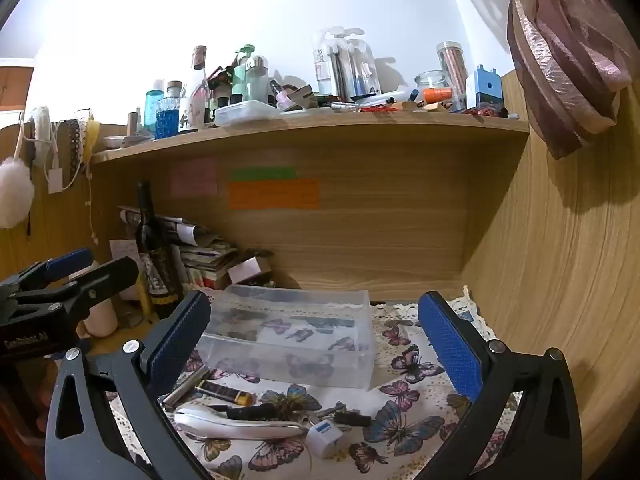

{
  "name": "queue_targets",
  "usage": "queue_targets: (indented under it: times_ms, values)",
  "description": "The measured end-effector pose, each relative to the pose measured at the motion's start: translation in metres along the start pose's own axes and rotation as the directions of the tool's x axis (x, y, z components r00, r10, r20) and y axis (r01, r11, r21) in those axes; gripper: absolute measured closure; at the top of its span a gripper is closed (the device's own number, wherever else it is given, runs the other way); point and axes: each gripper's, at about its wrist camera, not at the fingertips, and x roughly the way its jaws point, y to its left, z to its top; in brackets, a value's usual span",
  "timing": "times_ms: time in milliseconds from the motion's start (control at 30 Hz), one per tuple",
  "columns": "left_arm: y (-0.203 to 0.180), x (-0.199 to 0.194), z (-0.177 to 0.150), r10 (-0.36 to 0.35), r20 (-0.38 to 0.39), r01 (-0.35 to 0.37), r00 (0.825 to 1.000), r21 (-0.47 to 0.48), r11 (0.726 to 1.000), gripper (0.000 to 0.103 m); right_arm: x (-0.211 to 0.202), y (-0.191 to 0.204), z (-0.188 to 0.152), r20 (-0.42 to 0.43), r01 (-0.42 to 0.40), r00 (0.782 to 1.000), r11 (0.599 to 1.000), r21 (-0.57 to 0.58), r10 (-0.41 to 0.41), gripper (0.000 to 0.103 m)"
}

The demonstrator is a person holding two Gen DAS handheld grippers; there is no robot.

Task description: Organize rigid objects

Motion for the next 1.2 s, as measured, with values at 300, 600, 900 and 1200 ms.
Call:
queue_targets:
  times_ms: [300,600,900,1200]
  values:
    - [-0.014,-0.002,-0.001,-0.014,0.004,0.014,1.0,0.026,1.0,0.0,0.004,0.005,-0.004,0.005,0.001,1.0,1.0,0.008,-0.001,0.0]
    - [-0.004,-0.003,0.0,-0.026,0.002,0.026,1.0,0.004,1.0,0.0,-0.003,-0.001,0.001,0.011,0.008,1.0,1.0,0.005,-0.008,0.0]
    - [0.003,-0.001,0.0,-0.021,-0.002,0.021,1.0,-0.024,0.999,0.0,-0.005,0.0,0.002,0.018,0.013,1.0,1.0,-0.005,-0.013,0.0]
    - [0.005,0.0,0.001,-0.021,-0.005,0.021,1.0,-0.031,0.999,0.0,-0.007,0.005,0.004,0.03,0.003,1.0,1.0,-0.03,-0.002,0.0]
